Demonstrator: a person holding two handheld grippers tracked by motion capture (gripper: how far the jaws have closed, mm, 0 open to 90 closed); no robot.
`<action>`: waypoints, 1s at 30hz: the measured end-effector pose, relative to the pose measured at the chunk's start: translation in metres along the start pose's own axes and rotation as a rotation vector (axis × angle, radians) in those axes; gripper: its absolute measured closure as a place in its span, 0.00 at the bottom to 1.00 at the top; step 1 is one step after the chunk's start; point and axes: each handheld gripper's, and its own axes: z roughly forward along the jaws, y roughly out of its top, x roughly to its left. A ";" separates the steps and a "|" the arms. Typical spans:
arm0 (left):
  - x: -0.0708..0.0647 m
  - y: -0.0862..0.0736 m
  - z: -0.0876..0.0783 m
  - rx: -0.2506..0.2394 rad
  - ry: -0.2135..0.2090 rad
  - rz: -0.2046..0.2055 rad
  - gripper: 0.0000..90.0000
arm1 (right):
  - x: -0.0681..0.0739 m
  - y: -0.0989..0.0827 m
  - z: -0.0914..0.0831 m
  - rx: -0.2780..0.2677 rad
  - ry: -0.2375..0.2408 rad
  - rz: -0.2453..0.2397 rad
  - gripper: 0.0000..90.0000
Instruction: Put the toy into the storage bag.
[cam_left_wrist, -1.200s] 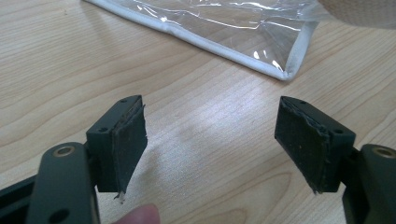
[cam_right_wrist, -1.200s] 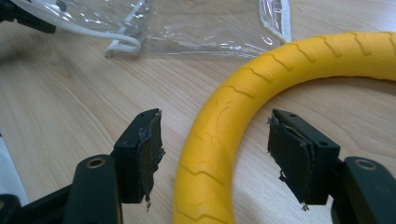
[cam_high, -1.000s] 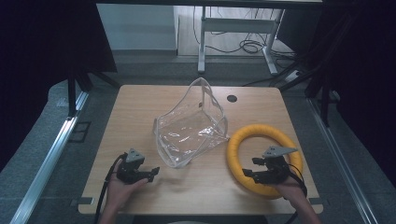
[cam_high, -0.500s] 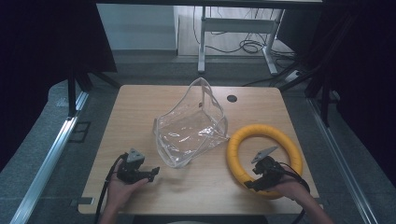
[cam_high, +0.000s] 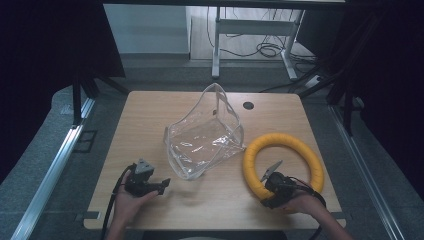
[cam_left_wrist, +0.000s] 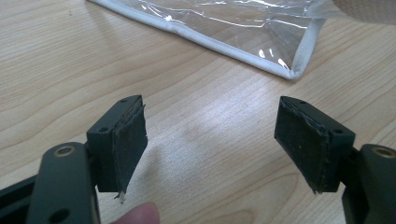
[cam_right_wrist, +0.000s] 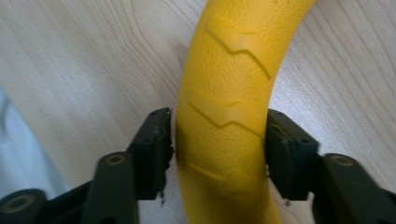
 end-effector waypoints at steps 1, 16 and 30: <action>0.000 0.000 0.000 0.000 0.000 0.000 0.28 | 0.000 0.000 0.000 0.000 0.000 0.000 0.54; 0.001 0.000 0.000 -0.003 0.002 -0.005 0.28 | -0.017 -0.007 -0.018 -0.089 0.117 0.020 0.56; 0.001 0.001 -0.001 -0.007 0.002 -0.001 0.28 | -0.048 -0.026 -0.067 -0.402 0.239 0.114 0.57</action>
